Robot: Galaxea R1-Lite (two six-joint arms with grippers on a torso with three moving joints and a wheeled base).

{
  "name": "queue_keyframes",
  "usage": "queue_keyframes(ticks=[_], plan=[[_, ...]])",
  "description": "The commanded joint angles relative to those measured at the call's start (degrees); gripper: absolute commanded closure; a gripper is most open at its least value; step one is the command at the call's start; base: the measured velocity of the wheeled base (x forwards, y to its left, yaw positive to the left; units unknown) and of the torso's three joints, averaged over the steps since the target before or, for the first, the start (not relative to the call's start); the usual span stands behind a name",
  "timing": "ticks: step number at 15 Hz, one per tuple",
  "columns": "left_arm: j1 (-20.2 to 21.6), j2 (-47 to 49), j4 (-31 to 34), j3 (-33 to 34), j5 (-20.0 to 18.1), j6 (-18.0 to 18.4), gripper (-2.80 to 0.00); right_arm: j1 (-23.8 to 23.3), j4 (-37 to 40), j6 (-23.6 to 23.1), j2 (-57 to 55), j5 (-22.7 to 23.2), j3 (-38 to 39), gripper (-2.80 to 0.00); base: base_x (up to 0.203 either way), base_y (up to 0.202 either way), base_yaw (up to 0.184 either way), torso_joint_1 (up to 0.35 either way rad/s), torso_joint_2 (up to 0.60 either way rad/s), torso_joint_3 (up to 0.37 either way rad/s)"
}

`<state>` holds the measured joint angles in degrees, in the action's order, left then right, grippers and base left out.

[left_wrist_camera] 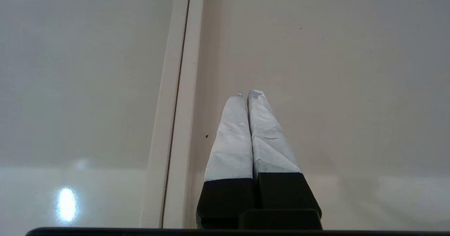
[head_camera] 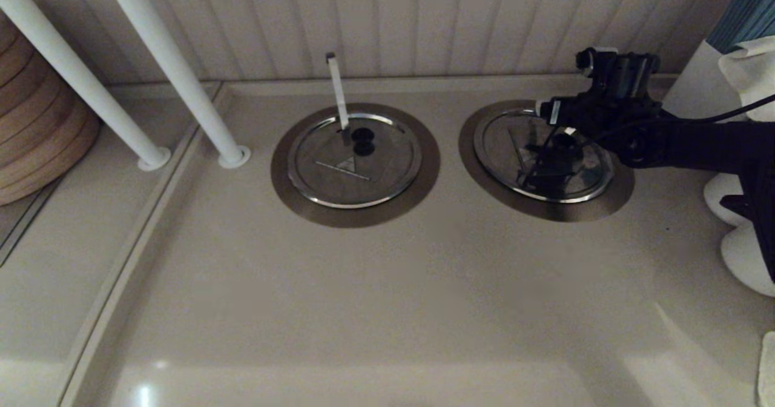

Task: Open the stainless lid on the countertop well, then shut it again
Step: Put the spoon in the groove

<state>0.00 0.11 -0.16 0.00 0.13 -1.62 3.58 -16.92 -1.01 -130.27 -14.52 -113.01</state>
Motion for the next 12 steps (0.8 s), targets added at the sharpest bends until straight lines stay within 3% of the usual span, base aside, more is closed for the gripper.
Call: queue_keyframes(ticks=[1, 12], plan=[[0.00, -0.02, -0.02, 0.00, 0.04, -0.05, 0.00, -0.06, -0.90, 0.04, -0.74, -0.07, -0.02, -2.80, 0.000, 0.000, 0.000, 0.000, 0.00, 0.000], [0.00, -0.02, -0.02, 0.00, 0.04, -0.05, 0.00, -0.07, -7.16, 0.92, -2.01, 0.81, 0.07, -2.80, 0.000, 0.000, 0.000, 0.000, 0.00, 0.000]])
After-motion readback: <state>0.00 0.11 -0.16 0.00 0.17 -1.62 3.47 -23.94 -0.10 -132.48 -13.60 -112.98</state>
